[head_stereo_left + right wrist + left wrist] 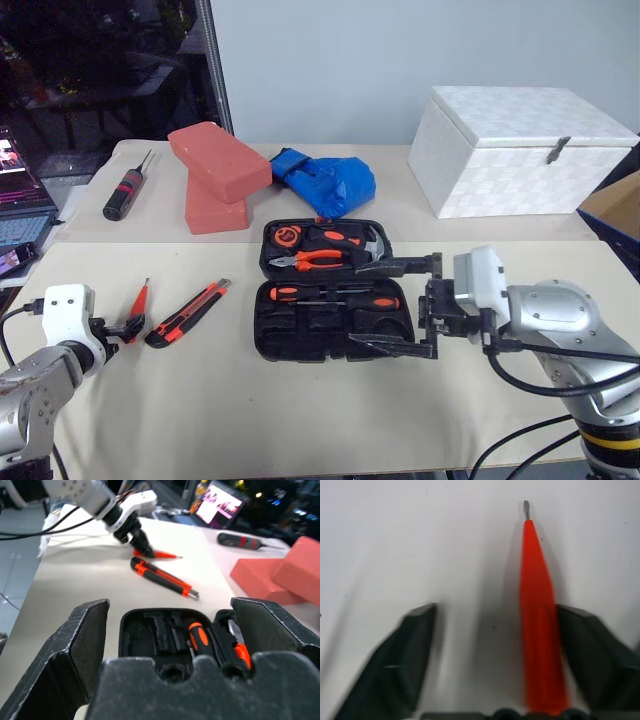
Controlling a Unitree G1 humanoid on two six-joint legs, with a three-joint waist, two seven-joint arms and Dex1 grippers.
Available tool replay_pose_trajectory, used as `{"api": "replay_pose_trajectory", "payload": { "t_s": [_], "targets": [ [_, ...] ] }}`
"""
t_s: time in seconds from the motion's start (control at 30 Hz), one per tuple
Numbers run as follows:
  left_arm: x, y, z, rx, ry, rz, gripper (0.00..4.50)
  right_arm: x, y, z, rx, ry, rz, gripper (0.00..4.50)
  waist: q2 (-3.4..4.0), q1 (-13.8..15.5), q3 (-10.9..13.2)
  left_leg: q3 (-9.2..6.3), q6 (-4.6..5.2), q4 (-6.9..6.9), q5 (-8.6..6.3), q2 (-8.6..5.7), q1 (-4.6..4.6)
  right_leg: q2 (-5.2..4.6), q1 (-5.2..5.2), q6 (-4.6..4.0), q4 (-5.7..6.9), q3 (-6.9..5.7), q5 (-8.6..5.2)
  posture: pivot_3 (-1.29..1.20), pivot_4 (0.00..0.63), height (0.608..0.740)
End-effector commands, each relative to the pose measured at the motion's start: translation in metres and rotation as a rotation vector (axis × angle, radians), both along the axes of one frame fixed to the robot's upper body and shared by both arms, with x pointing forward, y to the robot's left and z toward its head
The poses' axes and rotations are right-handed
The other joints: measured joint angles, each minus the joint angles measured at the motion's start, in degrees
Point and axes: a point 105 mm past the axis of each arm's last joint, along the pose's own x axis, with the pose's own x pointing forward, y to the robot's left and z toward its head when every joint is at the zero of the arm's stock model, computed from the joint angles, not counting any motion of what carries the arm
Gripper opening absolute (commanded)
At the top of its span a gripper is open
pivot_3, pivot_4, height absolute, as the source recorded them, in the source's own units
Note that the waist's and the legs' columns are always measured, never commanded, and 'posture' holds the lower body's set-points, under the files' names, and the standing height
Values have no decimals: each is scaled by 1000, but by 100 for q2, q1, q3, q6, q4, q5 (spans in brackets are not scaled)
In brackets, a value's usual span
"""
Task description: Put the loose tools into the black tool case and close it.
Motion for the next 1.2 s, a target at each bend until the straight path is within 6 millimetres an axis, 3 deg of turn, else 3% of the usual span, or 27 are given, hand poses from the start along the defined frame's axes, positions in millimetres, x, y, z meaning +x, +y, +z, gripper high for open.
{"api": "replay_pose_trajectory", "payload": {
  "t_s": [0.03, 0.07, 0.1, 0.17, 0.2, 0.27, 0.33, 0.37, 0.47, 0.57, 0.73, 0.97, 1.2],
  "targets": [
    [-1, -8, -11, -37, 13, -34, 2328, 2, 3, 6, -10, -68, 26, 4500, 3, 8, -2, 0, 0, 0, 0, -1, 0, -3, 1, 1, 0, 0, -1, 0, 150, 740],
    [-1, -9, -9, -48, -9, -42, 1816, 2, 3, 6, -11, -72, 29, 4500, 4, 9, -2, 2, 0, -1, 0, 0, -2, -7, 0, 1, -1, 0, 0, 0, 150, 740],
    [0, -11, -5, -55, -33, -62, 1574, 3, 4, 6, -10, -75, 31, 4500, 3, 11, -2, 3, 0, 0, 0, -1, -2, -10, 0, 2, -1, 1, 0, 0, 150, 740],
    [5, -16, 14, -74, -139, -113, 724, 4, 4, 6, -8, -78, 32, 4500, 3, 16, -2, 5, 0, 0, 0, 0, -2, -14, 1, 3, -3, 1, 1, 0, 150, 740],
    [8, -19, 26, -86, -197, -141, 492, 5, 5, 6, -8, -80, 33, 4500, 3, 22, -2, 5, 0, 1, 0, -1, -4, -14, 1, 4, -3, 1, 2, 0, 150, 740],
    [12, -29, 55, -95, -298, -253, 456, 6, 4, 6, -1, -81, 27, 4500, -9, 25, -4, 2, 0, 3, 0, 2, -11, -11, -4, 3, -3, -3, 3, 0, 150, 740],
    [11, -56, 78, -97, -334, -475, 456, 5, 2, 8, 12, -76, 17, 4500, -17, 23, -3, 2, -1, 4, 0, 2, -20, -5, -12, -2, -2, -6, 6, 0, 150, 740],
    [9, -80, 87, -112, -312, -626, 456, 3, -2, 8, 17, -70, 5, 4500, -20, 20, -3, 0, -1, 6, 0, 1, -27, 1, -18, -6, 0, -8, 6, 0, 150, 740],
    [-4, -142, 93, -104, -199, -1016, 456, -1, -15, 4, 4, -45, -50, 4500, -6, 61, -2, -9, -1, 4, 0, 1, -35, 4, -19, -8, -4, -9, 4, 0, 150, 740],
    [-3, -189, 86, 1, -148, -1269, 456, -8, -33, -6, -33, -9, -133, 4500, 10, 107, -6, 2, -1, 3, 0, -15, -36, -12, -15, 14, -8, 3, -6, 0, 150, 740],
    [17, -224, 65, 147, -87, -1422, 456, -17, -50, -14, -66, 17, -238, 4500, 5, 30, -4, 5, 1, 4, -2, -25, -48, -7, -17, 18, -9, 13, -5, 0, 150, 740],
    [38, -230, 37, 312, 6, -1485, 456, -23, -57, -17, -83, 22, -303, 4500, 5, -57, -4, 1, 3, 8, 0, -6, -37, 21, -13, 8, 2, 14, 0, 0, 150, 740],
    [38, -226, 15, 389, 90, -1525, 456, -26, -55, -16, -90, 18, -315, 4500, 6, -30, -5, -1, 4, 13, 1, -10, -44, 15, -12, 13, -5, 15, 1, 0, 150, 740]
  ]
}}
